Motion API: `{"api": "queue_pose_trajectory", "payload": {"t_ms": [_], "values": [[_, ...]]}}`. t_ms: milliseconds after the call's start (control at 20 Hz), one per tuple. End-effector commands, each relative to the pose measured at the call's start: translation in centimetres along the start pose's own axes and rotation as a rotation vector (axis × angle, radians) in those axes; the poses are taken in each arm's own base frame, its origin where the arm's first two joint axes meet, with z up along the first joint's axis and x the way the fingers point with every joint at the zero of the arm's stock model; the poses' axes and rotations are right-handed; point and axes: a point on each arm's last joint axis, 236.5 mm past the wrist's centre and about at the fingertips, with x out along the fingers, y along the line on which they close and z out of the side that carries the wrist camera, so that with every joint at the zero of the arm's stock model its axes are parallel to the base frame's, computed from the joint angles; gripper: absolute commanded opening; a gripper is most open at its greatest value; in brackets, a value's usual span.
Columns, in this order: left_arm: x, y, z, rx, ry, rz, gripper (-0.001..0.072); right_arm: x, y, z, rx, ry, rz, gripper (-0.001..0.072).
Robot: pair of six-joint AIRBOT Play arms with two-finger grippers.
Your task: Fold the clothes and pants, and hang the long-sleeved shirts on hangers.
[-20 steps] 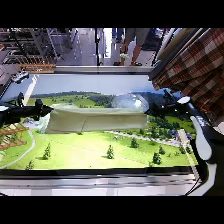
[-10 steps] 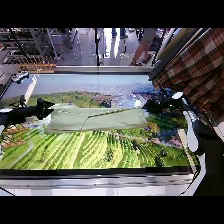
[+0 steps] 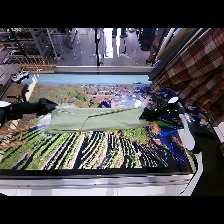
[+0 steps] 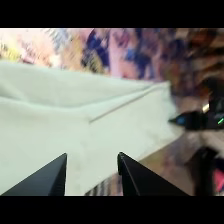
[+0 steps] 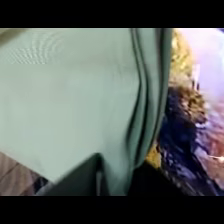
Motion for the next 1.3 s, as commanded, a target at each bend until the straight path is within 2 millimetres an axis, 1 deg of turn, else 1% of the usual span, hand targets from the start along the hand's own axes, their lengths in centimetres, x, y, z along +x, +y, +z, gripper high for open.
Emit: {"api": "queue_pose_trajectory", "payload": {"t_ms": [0, 50, 100, 150, 200, 250, 300, 350, 400, 450, 500, 550, 600, 650, 700, 750, 800, 850, 900, 950, 1000, 1100, 1150, 1200, 1250], "values": [[2.8, 0.0, -4.1, 0.164, 0.174, 0.103, 0.0289, 0.4, 0.8, 0.0, -0.068, 0.018, -0.035, 0.0050], [3.7, -0.5, -4.9, 0.189, 0.205, 0.107, 0.0240, -1.0, -0.6, -0.6, -0.065, 0.038, -0.119, 0.0021], [4.5, -0.8, -5.7, 0.215, 0.236, 0.125, 0.0203, -3.0, -2.8, -1.7, -0.048, 0.074, -0.241, 0.0021], [5.2, -0.5, -6.5, 0.220, 0.268, 0.166, 0.0201, -5.8, -5.2, -3.0, -0.025, 0.102, -0.387, 0.0021], [5.7, 0.1, -7.5, 0.217, 0.308, 0.222, 0.0171, -8.6, -6.7, -3.8, -0.011, 0.099, -0.491, 0.0020], [6.1, 0.6, -8.7, 0.234, 0.360, 0.276, 0.0050, -11.4, -7.5, -4.5, -0.007, 0.076, -0.562, 0.0019], [6.6, 0.8, -9.9, 0.247, 0.406, 0.311, 0.0009, -14.0, -7.5, -5.0, -0.004, 0.041, -0.604, 0.0019], [7.6, 0.2, -11.1, 0.268, 0.444, 0.305, 0.0009, -16.3, -7.0, -5.2, -0.004, 0.004, -0.627, 0.0019], [8.7, -0.7, -12.1, 0.290, 0.473, 0.293, 0.0008, -18.5, -5.9, -5.1, -0.015, -0.048, -0.641, 0.0018], [10.1, -1.4, -12.9, 0.328, 0.488, 0.284, 0.0008, -20.2, -4.4, -4.9, -0.038, -0.104, -0.649, 0.0018], [11.5, -1.7, -13.4, 0.349, 0.485, 0.283, 0.0008, -21.5, -1.9, -4.5, -0.075, -0.166, -0.642, 0.0018], [12.9, -1.8, -13.7, 0.359, 0.476, 0.288, 0.0008, -22.1, 0.9, -4.1, -0.113, -0.218, -0.619, 0.0018], [14.1, -1.6, -14.0, 0.342, 0.464, 0.299, 0.0008, -21.8, 4.6, -3.8, -0.167, -0.252, -0.570, 0.0018], [15.2, -1.2, -14.3, 0.319, 0.455, 0.310, 0.0008, -20.8, 8.1, -3.7, -0.208, -0.270, -0.514, 0.0018], [15.8, -0.9, -14.6, 0.295, 0.450, 0.319, 0.0008, -19.0, 11.4, -3.7, -0.245, -0.272, -0.464, 0.0018], [16.1, -0.6, -14.7, 0.284, 0.449, 0.326, 0.0007, -16.6, 14.7, -3.7, -0.290, -0.276, -0.423, 0.0018], [16.0, -0.7, -14.6, 0.279, 0.447, 0.327, 0.0007, -13.6, 17.8, -3.8, -0.334, -0.273, -0.393, 0.0018], [15.1, -1.1, -14.0, 0.276, 0.444, 0.324, 0.0007, -10.5, 20.5, -4.1, -0.370, -0.266, -0.364, 0.0018], [13.7, -1.7, -12.8, 0.278, 0.434, 0.324, 0.0008, -6.8, 22.9, -4.6, -0.397, -0.254, -0.333, 0.0018], [11.4, -2.6, -11.4, 0.272, 0.419, 0.324, 0.0008, -3.1, 24.8, -5.0, -0.417, -0.242, -0.303, 0.0018], [8.7, -3.4, -10.0, 0.270, 0.402, 0.327, 0.0008, 0.9, 26.6, -5.5, -0.437, -0.238, -0.272, 0.0018], [2.7, -4.7, -7.4, 0.254, 0.334, 0.338, 0.0008, 8.4, 29.6, -6.2, -0.462, -0.246, -0.183, 0.0018], [-0.1, -5.1, -6.3, 0.246, 0.294, 0.349, 0.0008, 12.0, 30.6, -6.7, -0.458, -0.242, -0.133, 0.0019], [-2.3, -5.2, -5.4, 0.241, 0.255, 0.361, 0.0008, 15.3, 31.0, -7.3, -0.436, -0.212, -0.093, 0.0020], [-4.0, -5.3, -4.5, 0.237, 0.213, 0.372, 0.0008, 18.0, 31.2, -8.2, -0.425, -0.168, -0.049, 0.0024]]}}
